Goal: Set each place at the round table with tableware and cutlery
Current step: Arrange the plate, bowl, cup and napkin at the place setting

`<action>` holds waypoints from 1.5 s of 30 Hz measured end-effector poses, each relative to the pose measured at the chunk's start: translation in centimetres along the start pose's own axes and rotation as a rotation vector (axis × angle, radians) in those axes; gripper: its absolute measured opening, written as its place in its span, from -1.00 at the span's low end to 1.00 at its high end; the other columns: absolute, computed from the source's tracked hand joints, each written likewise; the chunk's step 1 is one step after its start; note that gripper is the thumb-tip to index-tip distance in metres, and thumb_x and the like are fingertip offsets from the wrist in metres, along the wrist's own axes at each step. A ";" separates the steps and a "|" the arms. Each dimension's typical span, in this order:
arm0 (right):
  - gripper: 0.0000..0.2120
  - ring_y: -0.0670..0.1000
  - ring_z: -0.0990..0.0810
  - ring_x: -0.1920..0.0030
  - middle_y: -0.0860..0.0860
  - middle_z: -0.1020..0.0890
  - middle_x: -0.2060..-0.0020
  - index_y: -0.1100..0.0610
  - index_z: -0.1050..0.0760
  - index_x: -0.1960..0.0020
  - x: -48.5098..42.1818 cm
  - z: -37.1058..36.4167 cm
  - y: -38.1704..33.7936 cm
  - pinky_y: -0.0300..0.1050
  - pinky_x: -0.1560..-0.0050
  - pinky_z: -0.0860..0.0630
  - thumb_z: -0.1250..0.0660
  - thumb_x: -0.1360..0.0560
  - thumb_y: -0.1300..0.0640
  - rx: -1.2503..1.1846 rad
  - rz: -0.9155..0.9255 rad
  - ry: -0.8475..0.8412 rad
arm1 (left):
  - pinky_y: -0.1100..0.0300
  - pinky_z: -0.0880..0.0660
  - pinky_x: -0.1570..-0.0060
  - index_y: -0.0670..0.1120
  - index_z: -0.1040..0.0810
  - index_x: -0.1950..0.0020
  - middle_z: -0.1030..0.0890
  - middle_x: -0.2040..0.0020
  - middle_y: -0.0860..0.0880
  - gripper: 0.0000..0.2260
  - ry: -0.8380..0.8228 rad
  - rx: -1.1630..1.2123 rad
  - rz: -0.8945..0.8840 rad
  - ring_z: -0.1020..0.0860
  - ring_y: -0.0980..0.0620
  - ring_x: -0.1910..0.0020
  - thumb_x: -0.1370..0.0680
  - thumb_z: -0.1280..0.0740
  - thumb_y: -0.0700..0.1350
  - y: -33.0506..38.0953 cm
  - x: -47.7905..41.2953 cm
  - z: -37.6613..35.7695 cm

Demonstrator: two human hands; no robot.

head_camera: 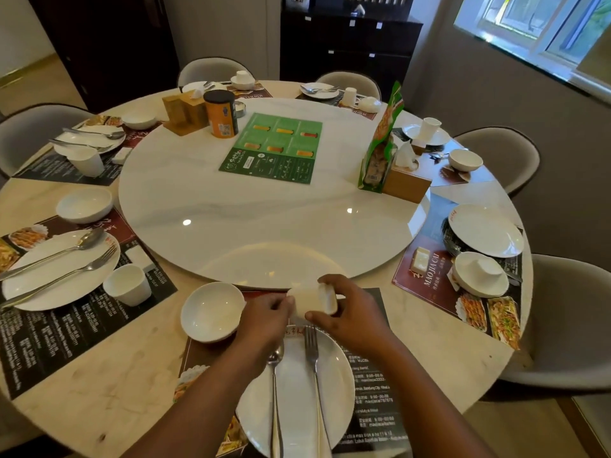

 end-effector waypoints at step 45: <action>-0.27 -0.05 -0.46 -0.16 -0.11 -0.49 -0.16 -0.12 -0.33 -0.35 -0.4 5.3 12.3 -0.12 -0.05 -0.44 -0.60 -0.28 0.02 0.053 -0.217 0.062 | 0.10 -0.51 0.04 -0.04 -0.60 -0.10 -0.62 -0.05 -0.04 -0.77 0.321 -0.362 -0.134 -0.57 -0.01 -0.02 -0.48 -0.44 -0.23 -5.9 4.8 4.4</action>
Point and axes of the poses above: each hand's wrist, its own x-axis away from the middle knuckle, its own z-axis out of the back of the hand, y = z × x, the point moved 7 cm from there along -x, towards the middle knuckle
